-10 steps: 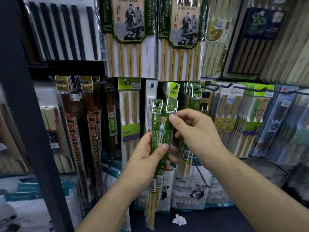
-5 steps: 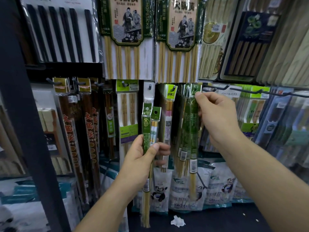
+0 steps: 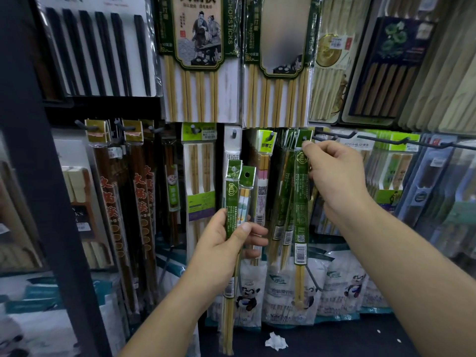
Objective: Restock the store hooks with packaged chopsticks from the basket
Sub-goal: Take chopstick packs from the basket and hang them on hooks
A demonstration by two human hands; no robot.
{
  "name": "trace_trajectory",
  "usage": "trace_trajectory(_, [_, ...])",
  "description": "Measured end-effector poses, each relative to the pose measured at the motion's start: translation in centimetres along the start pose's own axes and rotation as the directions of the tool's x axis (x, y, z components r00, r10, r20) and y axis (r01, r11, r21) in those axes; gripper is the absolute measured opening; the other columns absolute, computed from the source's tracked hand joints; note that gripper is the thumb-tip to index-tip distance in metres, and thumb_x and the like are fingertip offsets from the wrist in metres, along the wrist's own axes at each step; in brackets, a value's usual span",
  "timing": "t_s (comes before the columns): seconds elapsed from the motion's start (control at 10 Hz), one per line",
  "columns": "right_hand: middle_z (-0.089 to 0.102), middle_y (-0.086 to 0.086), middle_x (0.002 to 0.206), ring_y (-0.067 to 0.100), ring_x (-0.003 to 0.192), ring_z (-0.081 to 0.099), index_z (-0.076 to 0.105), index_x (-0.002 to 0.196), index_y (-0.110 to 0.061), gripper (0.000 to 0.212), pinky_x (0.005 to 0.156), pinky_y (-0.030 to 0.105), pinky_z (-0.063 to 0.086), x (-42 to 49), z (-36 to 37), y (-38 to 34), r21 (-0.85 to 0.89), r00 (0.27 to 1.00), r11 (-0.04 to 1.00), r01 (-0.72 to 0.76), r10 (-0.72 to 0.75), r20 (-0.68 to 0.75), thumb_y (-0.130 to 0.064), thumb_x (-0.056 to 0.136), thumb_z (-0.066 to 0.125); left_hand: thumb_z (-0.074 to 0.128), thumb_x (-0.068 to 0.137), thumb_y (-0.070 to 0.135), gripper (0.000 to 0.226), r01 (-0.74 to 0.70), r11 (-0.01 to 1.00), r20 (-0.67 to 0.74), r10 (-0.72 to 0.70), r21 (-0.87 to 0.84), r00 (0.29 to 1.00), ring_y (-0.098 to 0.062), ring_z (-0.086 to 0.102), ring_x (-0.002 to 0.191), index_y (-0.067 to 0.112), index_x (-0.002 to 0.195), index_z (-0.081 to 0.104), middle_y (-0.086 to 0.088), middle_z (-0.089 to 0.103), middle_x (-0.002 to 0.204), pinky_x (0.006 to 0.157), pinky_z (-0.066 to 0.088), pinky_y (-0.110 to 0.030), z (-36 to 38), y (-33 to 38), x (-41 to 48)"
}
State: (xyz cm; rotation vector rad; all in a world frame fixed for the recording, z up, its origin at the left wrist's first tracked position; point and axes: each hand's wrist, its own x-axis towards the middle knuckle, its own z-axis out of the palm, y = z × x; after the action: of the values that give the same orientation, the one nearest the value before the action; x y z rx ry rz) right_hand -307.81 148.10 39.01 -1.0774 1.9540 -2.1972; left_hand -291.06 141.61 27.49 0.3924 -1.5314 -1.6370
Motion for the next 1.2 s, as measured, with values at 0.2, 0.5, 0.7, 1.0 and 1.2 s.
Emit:
trace_trajectory(0.2, [0.044, 0.004, 0.065, 0.008, 0.054, 0.042, 0.061, 0.073, -0.002, 0.034, 0.084, 0.028, 0.045, 0.3, 0.1, 0.2, -0.003, 1.000, 1.000, -0.002, 0.002, -0.003, -0.027, 0.096, 0.066, 0.048, 0.106, 0.011, 0.080, -0.005, 1.000, 0.015, 0.005, 0.014, 1.000, -0.021, 0.075, 0.090, 0.021, 0.161, -0.009, -0.008, 0.078, 0.098, 0.078, 0.063, -0.033, 0.0, 0.0, -0.1])
trace_trajectory(0.5, [0.042, 0.007, 0.069, 0.012, 0.058, 0.039, 0.056, 0.076, 0.004, 0.032, 0.085, 0.028, 0.040, 0.5, 0.0, -0.1, -0.011, 0.999, 1.000, 0.009, -0.009, 0.042, -0.021, 0.095, 0.063, 0.048, 0.107, 0.013, 0.083, 0.004, 1.000, 0.039, -0.004, 0.011, 0.999, -0.021, 0.075, 0.091, 0.021, 0.160, -0.015, -0.007, 0.078, 0.099, 0.077, 0.061, -0.031, 0.0, -0.3, -0.1])
trace_trajectory(0.7, [0.044, 0.006, 0.065, 0.013, 0.060, 0.043, 0.057, 0.078, 0.006, 0.031, 0.089, 0.031, 0.049, 0.7, 0.0, 0.3, -0.036, 0.999, 0.999, 0.026, -0.025, 0.035, -0.021, 0.094, 0.063, 0.048, 0.107, 0.013, 0.082, -0.013, 1.000, 0.048, 0.012, 0.008, 0.999, -0.020, 0.075, 0.091, 0.022, 0.160, -0.013, -0.007, 0.078, 0.099, 0.076, 0.062, -0.031, -0.1, -0.6, 0.1])
trace_trajectory(1.0, [0.050, -0.006, 0.058, 0.011, 0.057, 0.047, 0.065, 0.075, -0.017, 0.028, 0.063, 0.028, 0.044, 1.1, 0.7, 1.5, -0.084, 0.996, 0.993, 0.082, -0.079, 0.042, -0.033, 0.098, 0.064, 0.050, 0.105, 0.017, 0.054, -0.053, 0.997, 0.050, 0.050, 0.056, 0.997, -0.023, 0.075, 0.093, 0.068, 0.117, 0.035, -0.008, 0.077, 0.101, 0.078, 0.063, -0.035, 0.0, -0.4, -0.2])
trace_trajectory(1.2, [0.051, -0.005, 0.058, 0.007, 0.053, 0.047, 0.068, 0.078, -0.017, 0.025, 0.058, 0.025, 0.044, 2.2, 1.3, 2.1, -0.072, 0.998, 0.996, 0.044, -0.041, 0.050, -0.033, 0.097, 0.066, 0.050, 0.106, 0.014, 0.038, -0.035, 0.998, 0.042, 0.033, 0.043, 0.999, -0.022, 0.075, 0.089, 0.038, 0.131, 0.035, -0.008, 0.077, 0.097, 0.078, 0.063, -0.038, -0.3, -0.5, -0.1])
